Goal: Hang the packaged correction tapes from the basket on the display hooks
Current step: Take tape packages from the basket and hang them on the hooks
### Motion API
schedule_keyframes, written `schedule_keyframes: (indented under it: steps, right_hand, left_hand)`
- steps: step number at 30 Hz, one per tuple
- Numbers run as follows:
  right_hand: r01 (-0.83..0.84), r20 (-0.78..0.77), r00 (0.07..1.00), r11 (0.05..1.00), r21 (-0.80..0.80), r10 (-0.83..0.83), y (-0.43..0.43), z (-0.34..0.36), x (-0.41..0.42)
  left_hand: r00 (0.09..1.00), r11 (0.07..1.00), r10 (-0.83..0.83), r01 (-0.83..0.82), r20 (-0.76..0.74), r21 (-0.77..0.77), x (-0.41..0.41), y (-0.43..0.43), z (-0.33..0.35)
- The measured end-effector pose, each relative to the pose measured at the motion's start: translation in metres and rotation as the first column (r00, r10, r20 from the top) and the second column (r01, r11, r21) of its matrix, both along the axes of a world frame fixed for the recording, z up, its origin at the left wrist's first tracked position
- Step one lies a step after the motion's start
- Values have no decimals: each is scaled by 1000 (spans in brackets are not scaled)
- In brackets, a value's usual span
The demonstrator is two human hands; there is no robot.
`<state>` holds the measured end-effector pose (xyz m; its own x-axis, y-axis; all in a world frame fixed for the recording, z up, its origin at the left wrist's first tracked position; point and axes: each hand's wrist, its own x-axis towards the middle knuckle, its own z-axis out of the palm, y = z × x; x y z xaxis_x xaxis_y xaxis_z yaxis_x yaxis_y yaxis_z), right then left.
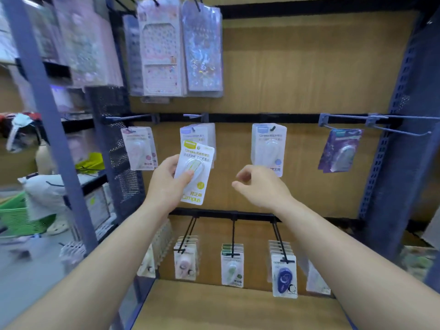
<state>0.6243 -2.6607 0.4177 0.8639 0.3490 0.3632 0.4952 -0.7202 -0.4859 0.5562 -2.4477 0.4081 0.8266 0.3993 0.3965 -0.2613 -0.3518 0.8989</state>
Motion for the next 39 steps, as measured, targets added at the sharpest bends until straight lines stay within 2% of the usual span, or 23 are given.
schedule_keyframes:
  steps: [6, 12, 19, 22, 28, 31, 36, 39]
  right_hand:
    - [-144, -25, 989, 987, 64, 146, 36, -6, -12]
    - [-214, -155, 960, 969, 121, 231, 61, -45, -32]
    - [-217, -385, 862, 927, 307, 329, 81, -123, -58]
    - [-189, -414, 839, 904, 384, 351, 83, -154, -69]
    - [-66, -525, 785, 888, 455, 328, 51, -203, -85]
    - [-15, -534, 790, 880, 475, 302, 19, -217, -88]
    - [137, -577, 797, 877, 461, 179, -57, -233, -81]
    - [268, -596, 801, 858, 439, 54, -113, -247, -59]
  left_hand:
    - [999, 996, 26, -29, -40, -89, -25, 26, -21]
    - [979, 991, 44, -68, -201, -111, -65, 44, -75]
    - [965, 977, 16, -70, -261, -200, -92, 34, -130]
    - [959, 980, -9, -49, -284, -194, -100, 26, -153]
    - [924, 1000, -29, 29, -382, -4, -102, 5, -202]
    - [919, 988, -24, 82, -393, 131, -91, -15, -209]
    - [888, 918, -50, 221, -457, 328, -74, -54, -208]
    - [862, 840, -91, 336, -499, 427, -62, -82, -207]
